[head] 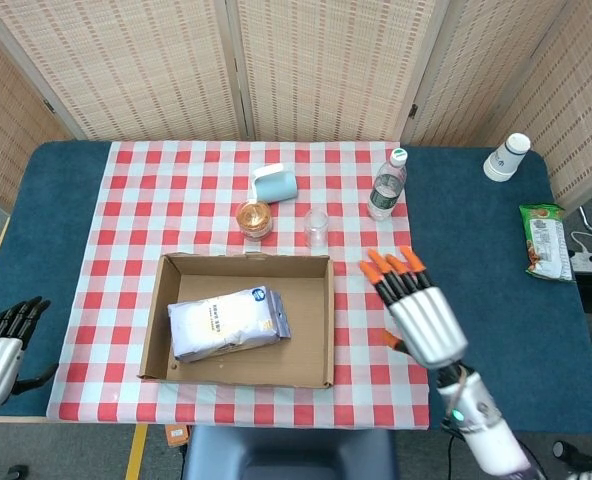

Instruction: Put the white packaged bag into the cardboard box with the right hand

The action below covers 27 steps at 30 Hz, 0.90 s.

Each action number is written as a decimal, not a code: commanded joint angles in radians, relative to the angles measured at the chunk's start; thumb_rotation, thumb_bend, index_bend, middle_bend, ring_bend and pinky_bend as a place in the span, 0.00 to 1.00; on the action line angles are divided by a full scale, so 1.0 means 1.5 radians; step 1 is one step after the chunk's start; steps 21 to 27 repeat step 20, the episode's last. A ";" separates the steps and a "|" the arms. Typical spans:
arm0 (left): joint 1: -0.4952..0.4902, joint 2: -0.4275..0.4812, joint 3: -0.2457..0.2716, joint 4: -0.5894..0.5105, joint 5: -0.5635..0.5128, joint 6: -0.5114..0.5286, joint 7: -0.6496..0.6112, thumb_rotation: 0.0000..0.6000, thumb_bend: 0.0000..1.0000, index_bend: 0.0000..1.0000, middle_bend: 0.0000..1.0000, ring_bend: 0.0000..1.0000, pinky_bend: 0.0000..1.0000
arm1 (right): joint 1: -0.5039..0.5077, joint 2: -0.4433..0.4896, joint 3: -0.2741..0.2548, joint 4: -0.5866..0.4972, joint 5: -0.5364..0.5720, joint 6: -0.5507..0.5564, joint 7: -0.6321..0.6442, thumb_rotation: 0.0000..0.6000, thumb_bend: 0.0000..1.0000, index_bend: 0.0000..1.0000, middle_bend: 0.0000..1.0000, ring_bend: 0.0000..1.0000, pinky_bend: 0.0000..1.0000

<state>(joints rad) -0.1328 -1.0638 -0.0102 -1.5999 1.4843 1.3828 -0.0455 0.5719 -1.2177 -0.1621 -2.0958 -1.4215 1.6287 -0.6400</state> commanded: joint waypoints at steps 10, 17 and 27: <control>-0.002 -0.013 0.005 0.000 0.001 -0.008 0.030 1.00 0.24 0.00 0.00 0.00 0.10 | -0.217 0.041 -0.082 0.250 -0.081 0.120 0.175 1.00 0.00 0.06 0.00 0.00 0.05; -0.004 -0.012 0.004 -0.001 0.002 -0.008 0.025 1.00 0.24 0.00 0.00 0.00 0.10 | -0.251 -0.006 -0.031 0.354 -0.068 0.097 0.220 1.00 0.00 0.06 0.00 0.00 0.02; -0.006 -0.015 0.003 0.000 0.003 -0.008 0.027 1.00 0.24 0.00 0.00 0.00 0.10 | -0.254 -0.009 -0.013 0.370 -0.074 0.085 0.236 1.00 0.00 0.06 0.00 0.00 0.01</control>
